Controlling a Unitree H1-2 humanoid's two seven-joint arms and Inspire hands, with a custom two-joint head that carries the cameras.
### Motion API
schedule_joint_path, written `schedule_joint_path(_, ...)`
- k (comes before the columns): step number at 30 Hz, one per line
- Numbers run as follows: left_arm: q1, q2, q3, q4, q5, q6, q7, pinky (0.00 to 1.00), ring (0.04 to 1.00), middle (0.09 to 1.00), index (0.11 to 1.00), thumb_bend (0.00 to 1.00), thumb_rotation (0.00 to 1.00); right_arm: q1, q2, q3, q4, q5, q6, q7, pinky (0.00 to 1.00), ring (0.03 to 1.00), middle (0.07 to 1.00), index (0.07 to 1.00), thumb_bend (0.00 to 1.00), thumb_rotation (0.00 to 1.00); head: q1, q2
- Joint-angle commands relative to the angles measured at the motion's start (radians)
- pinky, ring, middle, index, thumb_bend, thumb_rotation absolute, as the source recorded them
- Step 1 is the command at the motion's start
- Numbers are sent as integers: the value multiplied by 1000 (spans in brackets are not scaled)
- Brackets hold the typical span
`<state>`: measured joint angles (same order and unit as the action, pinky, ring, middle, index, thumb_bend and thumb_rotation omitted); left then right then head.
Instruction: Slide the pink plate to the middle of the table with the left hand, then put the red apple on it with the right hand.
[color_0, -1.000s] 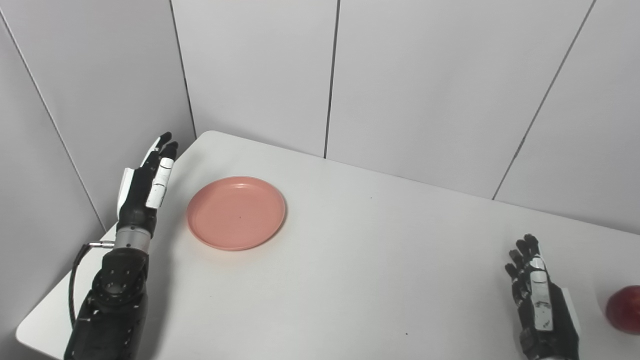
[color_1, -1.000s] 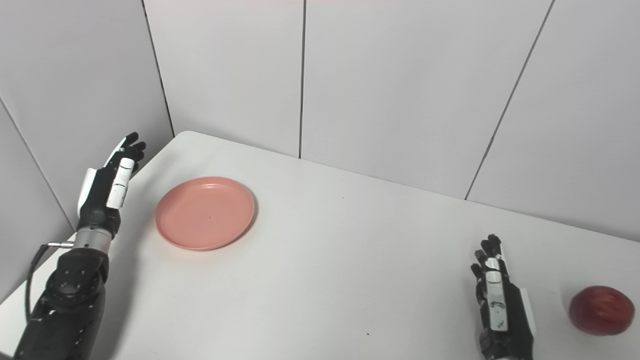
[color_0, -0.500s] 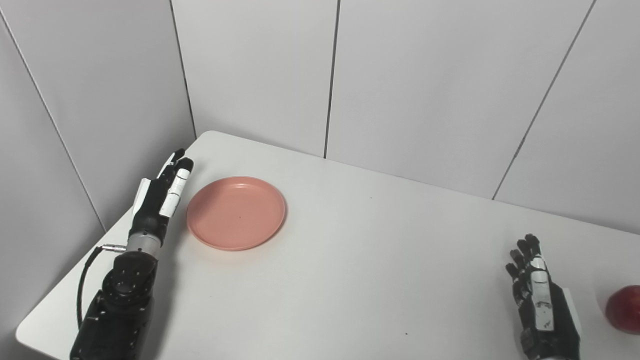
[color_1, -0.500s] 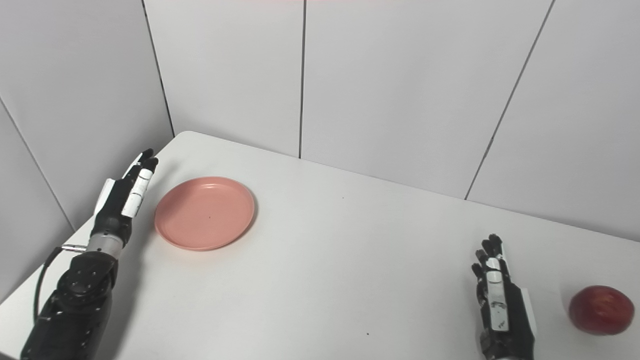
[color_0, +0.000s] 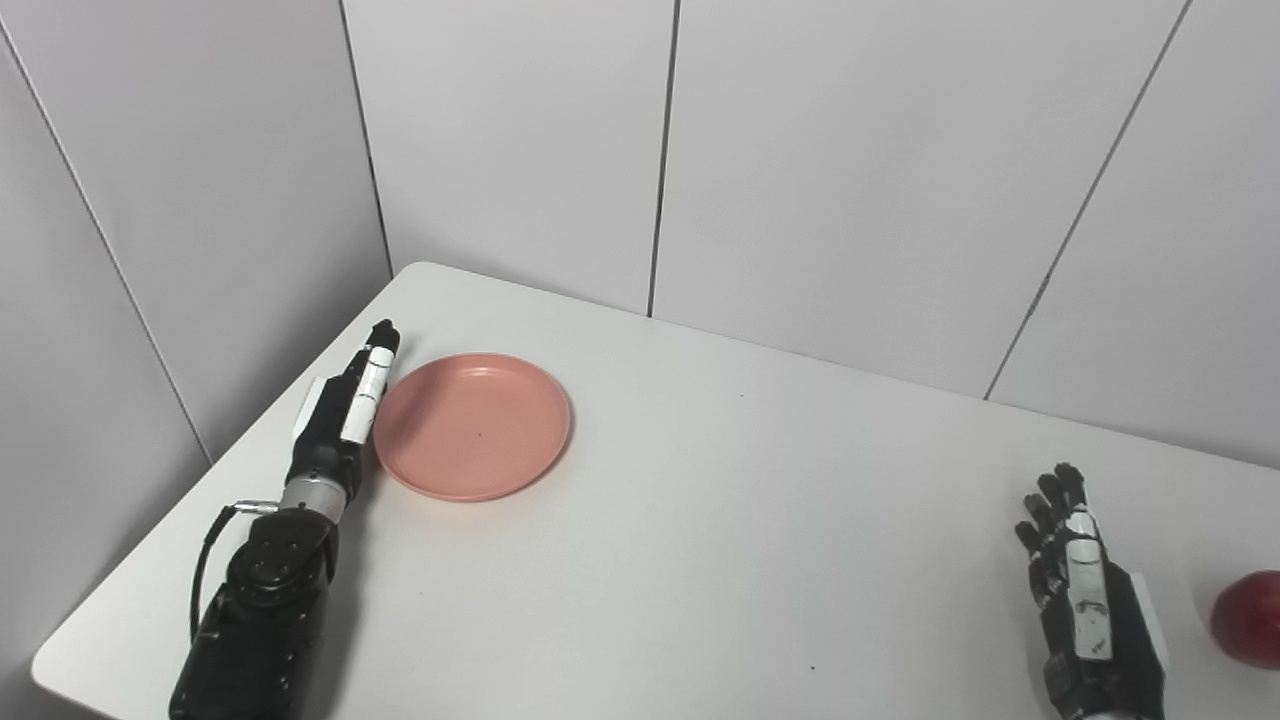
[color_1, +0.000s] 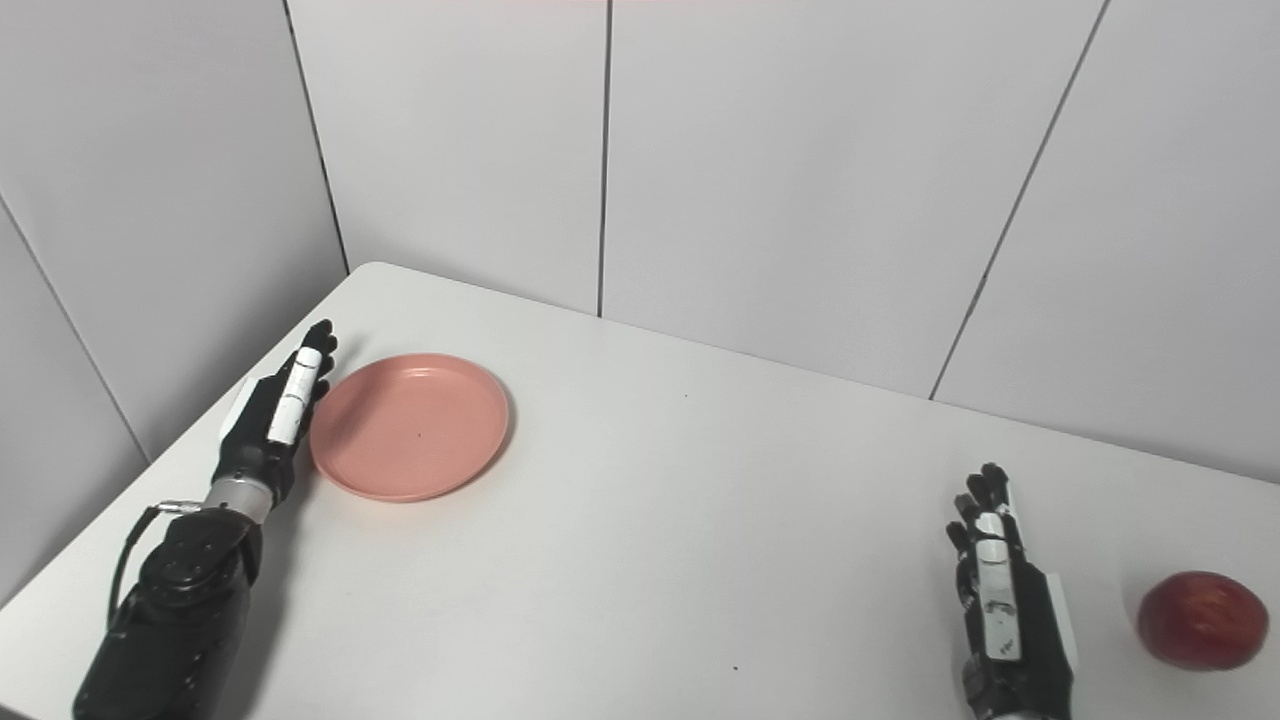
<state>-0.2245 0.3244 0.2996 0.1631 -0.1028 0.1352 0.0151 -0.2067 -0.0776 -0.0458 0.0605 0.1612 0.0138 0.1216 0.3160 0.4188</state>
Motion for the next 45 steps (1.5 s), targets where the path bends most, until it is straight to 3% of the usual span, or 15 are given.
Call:
schedule_joint_path(1,-38,24,3,-1,-5,-21,-5,1000,1000,995,974,702,1000,-28,-7,-9,-31,-1,-33,-2,1000,1000,995,1000,648,921,1,0)
schedule_joint_path(10,-41,40,-16,45,0,-49,-23,1000,1000,1000,996,748,1000,-25,-13,-12,-39,-5,-24,-9,1000,1000,990,1000,632,924,10,-1)
schedule_joint_path(23,-44,39,-36,45,13,-41,-22,1000,1000,1000,997,779,1000,-25,-14,-12,-43,2,-19,-10,1000,1000,990,1000,627,920,9,1)
schedule_joint_path(27,-50,32,-41,60,-10,-75,-43,1000,1000,1000,996,781,1000,-26,-12,-14,-44,0,-26,-14,1000,1000,985,1000,617,923,9,1)
schedule_joint_path(34,-58,-1,-57,18,-17,-32,-31,1000,1000,993,981,764,1000,-27,-12,-14,-48,-12,-25,-25,1000,997,979,995,634,915,7,10)
schedule_joint_path(45,-64,-56,-145,-43,17,30,-38,1000,1000,1000,990,699,1000,-31,-10,-16,-54,-14,-32,-23,1000,992,978,995,639,921,-6,11)
